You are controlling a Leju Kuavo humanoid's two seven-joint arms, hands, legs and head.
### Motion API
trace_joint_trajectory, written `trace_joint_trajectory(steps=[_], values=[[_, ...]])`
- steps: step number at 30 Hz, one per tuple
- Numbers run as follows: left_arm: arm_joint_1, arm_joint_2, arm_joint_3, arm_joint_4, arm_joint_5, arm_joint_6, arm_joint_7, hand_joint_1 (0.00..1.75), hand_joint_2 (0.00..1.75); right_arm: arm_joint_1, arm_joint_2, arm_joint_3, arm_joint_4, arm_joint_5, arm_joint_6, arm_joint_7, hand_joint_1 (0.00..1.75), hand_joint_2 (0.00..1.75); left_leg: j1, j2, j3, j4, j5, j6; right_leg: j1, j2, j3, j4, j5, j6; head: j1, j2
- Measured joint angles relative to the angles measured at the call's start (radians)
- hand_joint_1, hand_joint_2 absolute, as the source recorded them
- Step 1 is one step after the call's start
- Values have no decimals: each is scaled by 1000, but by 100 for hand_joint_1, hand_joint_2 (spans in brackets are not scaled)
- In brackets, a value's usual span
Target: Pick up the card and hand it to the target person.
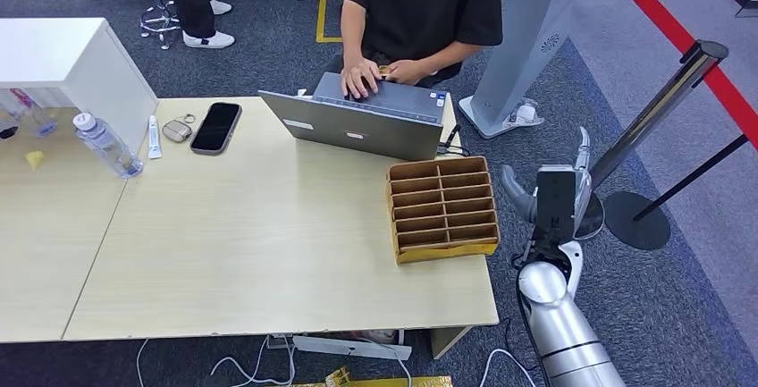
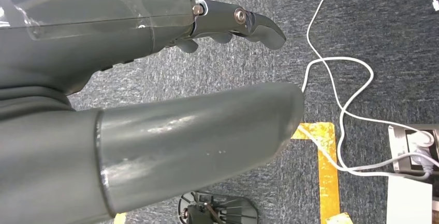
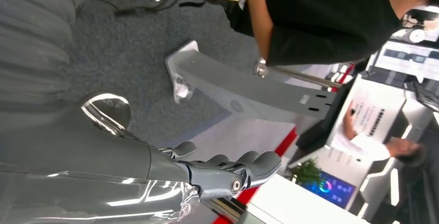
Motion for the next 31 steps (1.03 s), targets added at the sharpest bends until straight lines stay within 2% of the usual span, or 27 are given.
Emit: trace_joint_trajectory(steps=[6,13,31], values=[[0,0,0,0,3,2,1,0,0,30,8,10,0,-105,1,-44,0,175,0,0,0,0,0,0,0,0,0,0,0,0,0,0],[0,0,0,0,4,3,1,0,0,41,13,35,0,-152,1,-50,0,175,0,0,0,0,0,0,0,0,0,0,0,0,0,0],[0,0,0,0,5,4,0,0,0,59,17,78,0,-158,1,-53,0,175,0,0,0,0,0,0,0,0,0,0,0,0,0,0]])
